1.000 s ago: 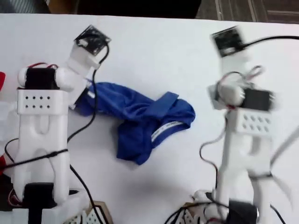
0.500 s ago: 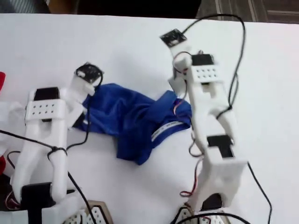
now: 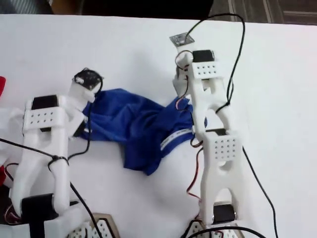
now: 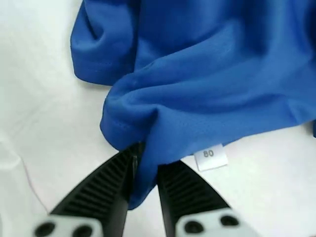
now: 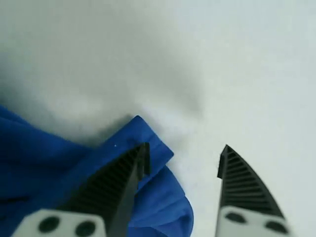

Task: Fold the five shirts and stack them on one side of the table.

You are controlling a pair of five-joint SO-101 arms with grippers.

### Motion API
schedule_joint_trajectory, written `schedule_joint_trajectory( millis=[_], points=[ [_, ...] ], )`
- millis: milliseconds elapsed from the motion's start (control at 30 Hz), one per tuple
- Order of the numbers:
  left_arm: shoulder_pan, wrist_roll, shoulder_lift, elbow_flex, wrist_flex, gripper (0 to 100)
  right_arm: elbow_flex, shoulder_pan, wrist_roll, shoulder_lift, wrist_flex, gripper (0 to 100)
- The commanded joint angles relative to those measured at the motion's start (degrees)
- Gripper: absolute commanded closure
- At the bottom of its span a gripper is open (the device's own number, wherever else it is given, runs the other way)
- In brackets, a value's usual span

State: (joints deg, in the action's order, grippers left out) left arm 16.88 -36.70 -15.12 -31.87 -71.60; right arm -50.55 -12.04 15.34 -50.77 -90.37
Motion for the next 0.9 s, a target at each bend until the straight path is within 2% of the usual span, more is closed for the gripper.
schedule_joint_trajectory(
  millis=[0,167,600,667,767,800,867],
  points=[
    [0.4,-0.4,-2.9,0.0,0.6,98,-4.1,-2.3,-0.5,-1.4,-2.2,77.0],
    [0.4,-0.4,-2.9,0.2,0.7,98,-4.2,-4.4,-1.0,-3.3,-2.5,76.9],
    [0.3,-0.4,-2.9,0.0,2.3,98,-3.7,-3.5,-0.8,-3.5,-6.0,77.9],
    [0.5,-0.4,-2.9,0.0,2.3,98,-3.7,-3.5,-0.8,-3.5,-6.0,82.8],
    [0.5,-0.4,-2.9,0.0,2.2,98,-3.7,-3.0,-1.2,-3.6,-5.9,97.2],
    [0.5,-0.4,-2.9,0.0,2.2,98,-3.7,-3.0,-1.2,-3.6,-5.9,98.6],
    [0.5,-0.4,-2.9,0.0,2.1,98,-3.7,-2.9,-1.2,-3.6,-6.0,94.3]
  ],
)
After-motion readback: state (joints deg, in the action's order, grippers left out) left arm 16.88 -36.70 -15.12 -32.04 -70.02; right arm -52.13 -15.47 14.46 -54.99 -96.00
